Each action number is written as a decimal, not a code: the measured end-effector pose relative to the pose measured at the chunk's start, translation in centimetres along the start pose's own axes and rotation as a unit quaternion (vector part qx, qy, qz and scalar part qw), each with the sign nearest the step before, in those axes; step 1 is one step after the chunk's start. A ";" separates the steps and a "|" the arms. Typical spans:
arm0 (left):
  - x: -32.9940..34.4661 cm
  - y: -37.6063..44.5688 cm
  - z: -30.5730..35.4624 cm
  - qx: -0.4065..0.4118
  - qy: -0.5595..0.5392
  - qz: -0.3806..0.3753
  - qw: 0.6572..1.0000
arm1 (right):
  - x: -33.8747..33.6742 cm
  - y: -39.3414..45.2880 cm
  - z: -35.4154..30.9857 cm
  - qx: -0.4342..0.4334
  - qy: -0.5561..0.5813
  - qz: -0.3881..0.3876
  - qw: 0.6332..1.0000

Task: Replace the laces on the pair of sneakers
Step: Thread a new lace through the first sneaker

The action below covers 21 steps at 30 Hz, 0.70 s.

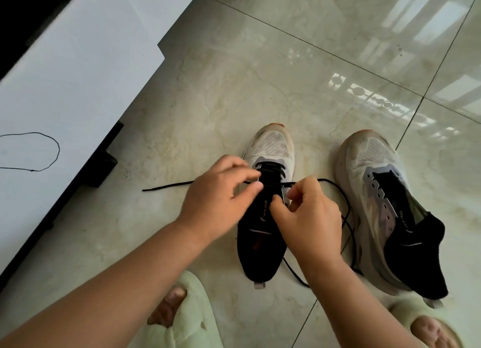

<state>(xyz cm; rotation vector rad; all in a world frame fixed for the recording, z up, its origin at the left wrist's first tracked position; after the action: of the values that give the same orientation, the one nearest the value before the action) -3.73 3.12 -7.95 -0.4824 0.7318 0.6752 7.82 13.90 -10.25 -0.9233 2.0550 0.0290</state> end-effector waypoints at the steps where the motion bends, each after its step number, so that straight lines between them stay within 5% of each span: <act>1: 0.6 0.3 0.7 0.006 0.025 -0.020 0.999 | 0.1 -0.1 0.1 0.000 0.005 -0.003 1.000; 5: 1.5 0.9 2.1 0.031 0.137 -0.029 0.990 | 0.2 -0.2 0.3 -0.003 0.037 -0.011 0.999; 11: 0.3 0.4 1.3 -0.034 -0.027 0.036 0.998 | 0.1 -0.4 0.4 0.003 0.044 0.012 0.999; 15: 0.2 0.5 1.2 -0.062 0.036 0.029 0.997 | 0.2 -0.3 0.2 -0.001 0.043 0.015 0.999; 21: 1.1 1.2 3.0 0.019 0.142 -0.005 0.990 | 0.3 -0.3 0.3 -0.004 0.040 0.018 0.999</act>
<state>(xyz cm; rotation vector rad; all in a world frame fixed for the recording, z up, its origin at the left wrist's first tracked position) -2.58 6.19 -7.03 -0.5537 1.0083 0.5868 8.08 13.63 -10.52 -0.9068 2.1467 0.0201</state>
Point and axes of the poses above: each hand's wrist, its own y-axis towards the middle knuckle, its own x-axis out of the palm, z = x × y, the point moved 8 cm from there along y, towards the middle knuckle, and after that the axes turned 1 degree about -z, right-handed, at the moved point
